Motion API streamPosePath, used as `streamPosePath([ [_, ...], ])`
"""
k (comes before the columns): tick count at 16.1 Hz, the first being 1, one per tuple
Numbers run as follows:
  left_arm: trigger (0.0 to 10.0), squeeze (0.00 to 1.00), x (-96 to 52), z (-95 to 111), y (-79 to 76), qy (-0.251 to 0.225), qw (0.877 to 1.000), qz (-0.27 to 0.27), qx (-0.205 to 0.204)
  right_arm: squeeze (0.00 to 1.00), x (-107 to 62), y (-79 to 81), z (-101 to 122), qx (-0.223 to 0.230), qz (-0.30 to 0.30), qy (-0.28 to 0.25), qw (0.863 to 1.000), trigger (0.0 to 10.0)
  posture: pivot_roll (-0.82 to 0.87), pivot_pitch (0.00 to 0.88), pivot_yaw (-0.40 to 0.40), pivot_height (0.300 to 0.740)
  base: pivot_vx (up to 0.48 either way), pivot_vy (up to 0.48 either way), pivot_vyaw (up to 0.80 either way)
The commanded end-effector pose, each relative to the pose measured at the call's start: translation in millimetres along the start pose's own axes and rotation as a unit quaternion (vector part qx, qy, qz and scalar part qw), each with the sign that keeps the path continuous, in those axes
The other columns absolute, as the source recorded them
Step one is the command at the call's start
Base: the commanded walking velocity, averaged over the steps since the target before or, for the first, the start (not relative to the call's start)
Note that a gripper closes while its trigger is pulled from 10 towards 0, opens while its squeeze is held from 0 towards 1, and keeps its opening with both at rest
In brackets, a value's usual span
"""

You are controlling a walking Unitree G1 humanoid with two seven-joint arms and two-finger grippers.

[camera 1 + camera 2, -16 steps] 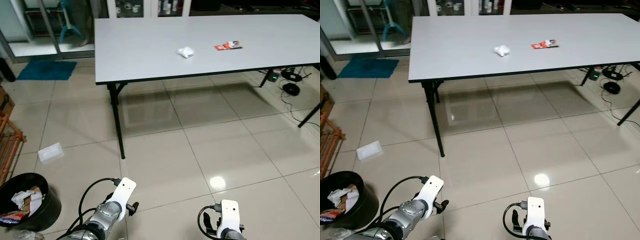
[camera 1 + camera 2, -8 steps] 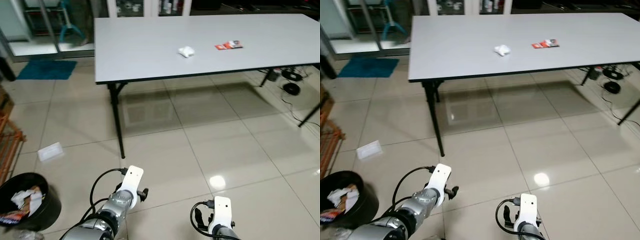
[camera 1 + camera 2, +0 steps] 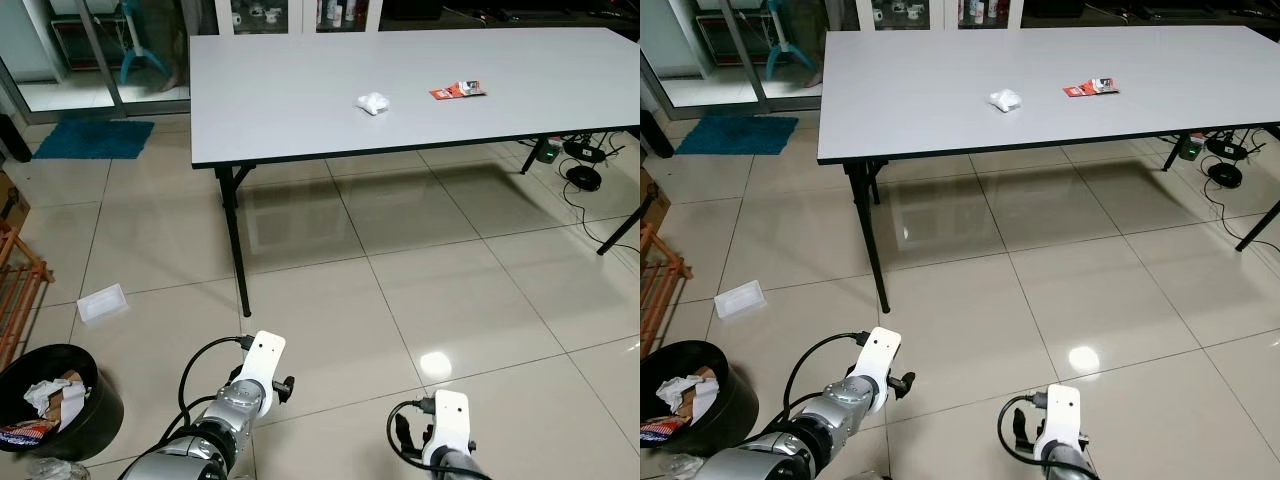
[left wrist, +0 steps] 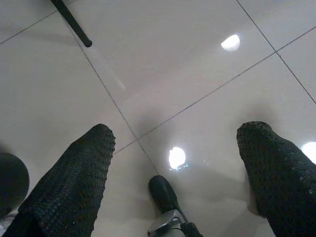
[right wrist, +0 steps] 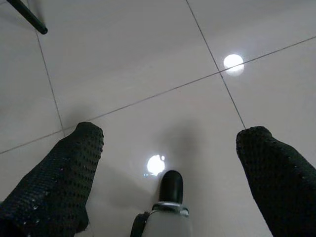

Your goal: Picking trash to rubbish bin

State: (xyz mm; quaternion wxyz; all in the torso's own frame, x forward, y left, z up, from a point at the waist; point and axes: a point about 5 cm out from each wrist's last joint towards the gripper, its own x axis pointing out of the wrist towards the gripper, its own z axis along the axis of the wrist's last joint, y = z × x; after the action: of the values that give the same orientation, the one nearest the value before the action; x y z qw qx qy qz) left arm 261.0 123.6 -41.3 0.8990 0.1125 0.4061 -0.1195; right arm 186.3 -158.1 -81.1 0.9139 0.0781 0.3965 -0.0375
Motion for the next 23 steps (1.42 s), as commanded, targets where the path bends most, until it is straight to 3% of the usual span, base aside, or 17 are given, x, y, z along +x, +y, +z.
streamPosePath([
  [1,10.0,0.0,-0.1,-2.7,-0.8,0.007,1.0,0.003,0.008,0.0,0.3,-1.4,-0.2,0.01,-0.001,0.005,1.0,10.0,0.1,0.035,-0.037,0.74,0.0,0.0,0.0],
  [14,10.0,0.0,-1.0,-6.9,3.5,0.005,0.999,-0.001,0.033,0.0,2.6,3.4,5.0,-0.004,0.009,0.005,1.0,10.0,0.12,0.041,-0.051,0.74,0.0,0.0,0.0],
  [19,10.0,0.0,-0.8,-10.7,-9.0,0.012,0.997,-0.039,0.073,0.0,4.4,-3.3,12.6,0.004,-0.004,-0.001,1.0,10.0,0.11,0.029,-0.057,0.74,0.0,0.0,0.0],
  [23,10.0,0.0,-1.4,-11.6,-2.1,0.015,0.996,-0.038,0.078,0.0,7.0,-4.4,22.6,-0.001,-0.004,-0.01,1.0,10.0,0.11,0.014,-0.05,0.74,0.0,0.0,0.0],
])
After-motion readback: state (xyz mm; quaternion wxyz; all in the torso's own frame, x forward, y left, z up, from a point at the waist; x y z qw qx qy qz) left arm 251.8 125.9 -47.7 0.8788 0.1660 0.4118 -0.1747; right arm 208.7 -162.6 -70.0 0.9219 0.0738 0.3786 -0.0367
